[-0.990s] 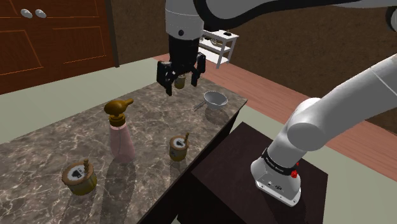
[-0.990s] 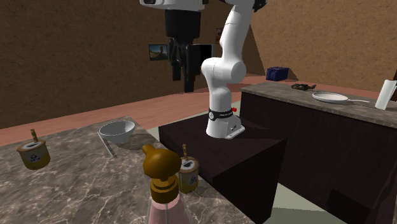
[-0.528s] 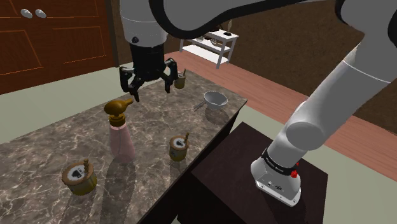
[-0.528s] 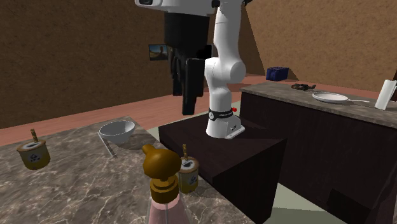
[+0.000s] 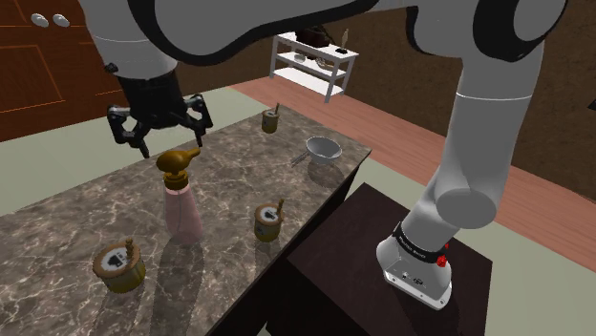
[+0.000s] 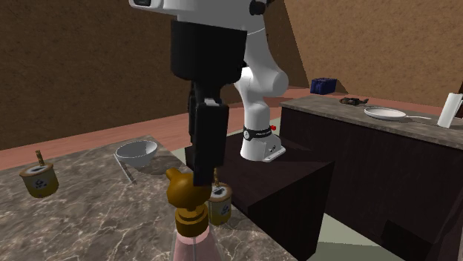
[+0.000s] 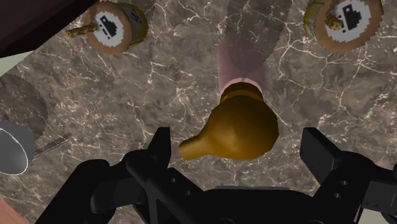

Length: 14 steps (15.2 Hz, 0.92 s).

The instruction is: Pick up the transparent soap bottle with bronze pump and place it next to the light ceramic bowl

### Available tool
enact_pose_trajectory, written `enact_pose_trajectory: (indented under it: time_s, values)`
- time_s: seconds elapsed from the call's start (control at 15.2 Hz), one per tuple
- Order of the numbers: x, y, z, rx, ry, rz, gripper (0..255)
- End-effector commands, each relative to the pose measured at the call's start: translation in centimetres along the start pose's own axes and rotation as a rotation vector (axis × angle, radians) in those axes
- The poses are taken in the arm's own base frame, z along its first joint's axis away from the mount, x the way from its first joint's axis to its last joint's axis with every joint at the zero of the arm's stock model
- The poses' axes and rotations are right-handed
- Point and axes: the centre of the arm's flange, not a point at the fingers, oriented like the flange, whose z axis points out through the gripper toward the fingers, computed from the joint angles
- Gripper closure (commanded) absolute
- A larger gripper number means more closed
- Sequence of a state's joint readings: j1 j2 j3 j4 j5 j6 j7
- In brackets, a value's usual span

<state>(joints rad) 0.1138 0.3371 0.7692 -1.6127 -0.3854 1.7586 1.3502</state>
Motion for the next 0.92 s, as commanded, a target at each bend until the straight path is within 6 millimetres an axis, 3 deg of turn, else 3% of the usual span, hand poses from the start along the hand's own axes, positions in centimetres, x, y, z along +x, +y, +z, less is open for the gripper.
enact_pose_trajectory:
  time_s: [0.0, 0.4, 0.86]
  values:
    - [0.2, -0.9, 0.7, -0.002, 0.005, 0.012, 0]
    - [0.2, -0.9, 4.2, -0.002, 0.005, 0.012, 0]
    - [0.2, -0.9, 4.2, -0.002, 0.005, 0.012, 0]
